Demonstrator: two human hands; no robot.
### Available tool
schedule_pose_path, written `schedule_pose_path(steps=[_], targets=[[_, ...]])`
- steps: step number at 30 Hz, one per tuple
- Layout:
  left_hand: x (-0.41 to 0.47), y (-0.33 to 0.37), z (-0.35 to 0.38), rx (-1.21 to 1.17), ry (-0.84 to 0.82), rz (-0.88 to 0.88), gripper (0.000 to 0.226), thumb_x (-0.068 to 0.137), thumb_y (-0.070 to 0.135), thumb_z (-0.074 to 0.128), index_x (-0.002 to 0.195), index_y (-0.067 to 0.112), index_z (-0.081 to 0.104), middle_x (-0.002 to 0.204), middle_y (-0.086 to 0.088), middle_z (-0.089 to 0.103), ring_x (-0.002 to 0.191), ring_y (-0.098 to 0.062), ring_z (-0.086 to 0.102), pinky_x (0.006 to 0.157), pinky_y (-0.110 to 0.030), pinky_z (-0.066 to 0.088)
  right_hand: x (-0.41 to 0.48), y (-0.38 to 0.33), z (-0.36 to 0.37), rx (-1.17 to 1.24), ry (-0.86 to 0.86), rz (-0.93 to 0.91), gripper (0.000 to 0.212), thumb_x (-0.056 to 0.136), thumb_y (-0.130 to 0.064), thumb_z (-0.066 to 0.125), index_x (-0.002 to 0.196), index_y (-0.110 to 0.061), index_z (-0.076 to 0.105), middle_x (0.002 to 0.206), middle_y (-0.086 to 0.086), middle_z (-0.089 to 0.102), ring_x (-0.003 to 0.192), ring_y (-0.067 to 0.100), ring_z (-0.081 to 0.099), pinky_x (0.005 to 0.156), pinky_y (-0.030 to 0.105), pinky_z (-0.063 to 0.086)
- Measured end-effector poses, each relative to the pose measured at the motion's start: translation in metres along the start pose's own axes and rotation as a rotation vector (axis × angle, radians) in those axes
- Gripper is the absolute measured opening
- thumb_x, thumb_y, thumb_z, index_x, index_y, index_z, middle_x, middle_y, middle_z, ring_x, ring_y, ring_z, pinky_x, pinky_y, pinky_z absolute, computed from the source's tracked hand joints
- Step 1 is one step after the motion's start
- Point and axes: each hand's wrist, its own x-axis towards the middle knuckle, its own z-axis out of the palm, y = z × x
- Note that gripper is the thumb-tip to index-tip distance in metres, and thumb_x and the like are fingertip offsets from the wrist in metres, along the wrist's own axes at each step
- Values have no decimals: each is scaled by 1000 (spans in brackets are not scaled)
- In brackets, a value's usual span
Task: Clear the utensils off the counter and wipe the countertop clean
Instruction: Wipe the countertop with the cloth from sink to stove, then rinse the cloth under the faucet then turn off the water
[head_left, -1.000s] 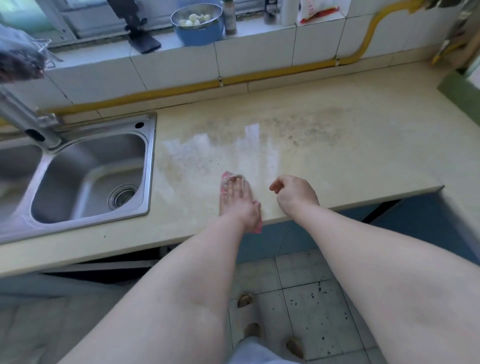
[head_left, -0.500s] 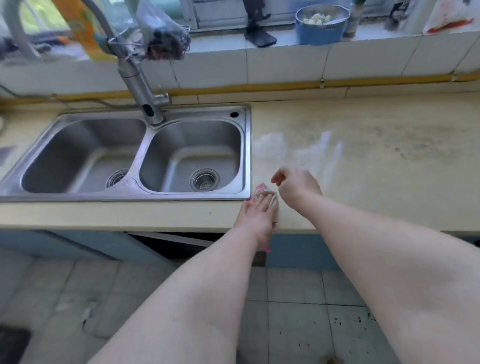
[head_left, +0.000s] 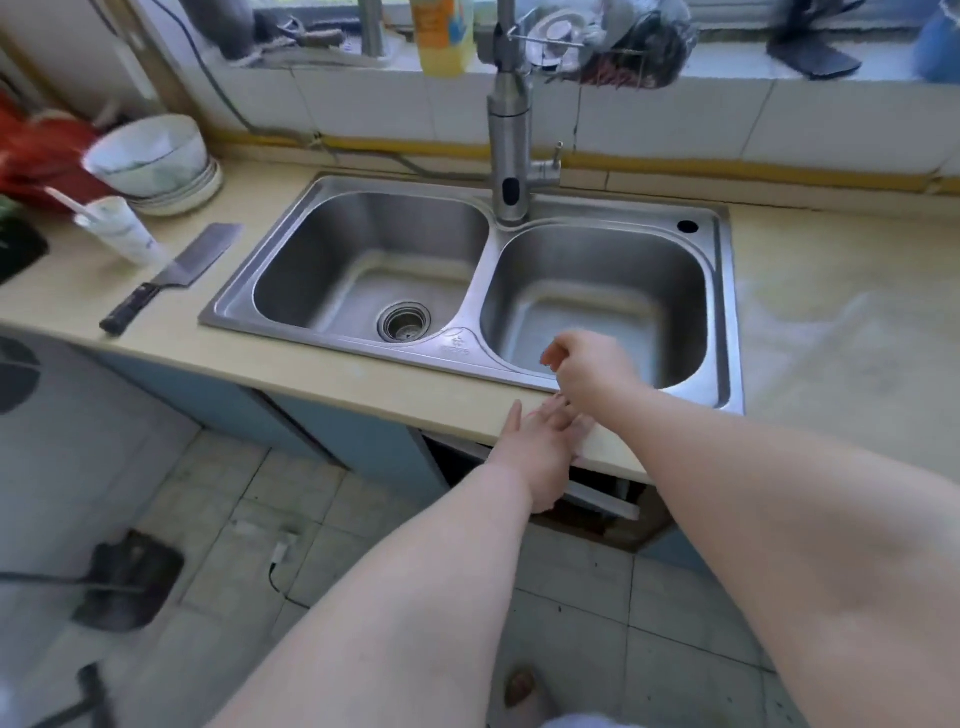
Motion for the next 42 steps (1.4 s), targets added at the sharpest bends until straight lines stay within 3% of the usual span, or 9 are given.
schedule_pose_path(steps=[6,13,18,23,27,29,32,38,42], targets=[[-23,-62,-15,-69,81,-131,92,75,-9,54,153,26,20,160,8,14,150,-11,2,116,-56,-6,14,-38,25,-67,-55,-74,23,85,-17,56,103,-25,67,115,1,67,107,23,60,83,29,47],[-40,-115,-27,-123,89,-292,98,72,-13,58,152,31,24,160,13,18,149,-10,8,118,-48,-8,28,-58,47,-56,-121,-123,37,83,-4,43,100,-27,67,119,1,65,110,24,59,89,32,49],[-44,-162,-48,-141,151,-530,62,81,3,59,138,28,51,153,7,36,136,-24,36,117,-44,20,57,-76,54,-50,-157,-161,40,79,-2,37,89,-31,62,115,3,64,106,25,59,90,35,51],[-18,-213,-103,-292,235,-902,30,86,4,45,104,14,67,112,-8,66,89,-31,68,71,-33,59,105,-94,37,-105,-164,-179,41,84,-2,39,103,-25,68,118,3,64,109,24,58,83,29,46],[31,-207,-149,-1265,783,-958,32,93,-2,40,108,14,64,85,-15,63,42,-22,61,32,-27,49,146,-96,8,-239,-140,-135,41,81,0,43,108,-14,69,118,7,66,112,27,61,83,32,51],[53,-196,-166,-1680,870,-888,34,94,-1,37,109,11,66,71,-10,61,34,-16,55,38,-19,45,166,-95,-7,-288,-105,-100,38,84,-4,44,112,-16,66,119,7,63,111,28,59,80,31,46],[81,-186,-185,-2005,759,-736,36,96,8,30,84,9,64,53,-7,66,62,-20,58,65,-24,42,194,-96,-30,-345,39,-88,37,86,-9,48,122,-13,54,128,12,53,120,32,47,91,37,39],[120,-195,-196,-2272,731,-582,43,93,16,27,108,3,65,105,-15,66,100,-29,60,102,-38,40,231,-103,-66,-420,413,-136,51,82,-13,58,129,-4,43,135,17,38,128,34,35,103,45,31],[131,-206,-202,-2365,791,-517,43,93,18,30,113,-1,62,112,-18,63,105,-33,59,111,-44,35,262,-97,-78,-454,224,-32,70,90,-16,47,150,-3,14,160,11,9,149,26,4,120,39,9]])
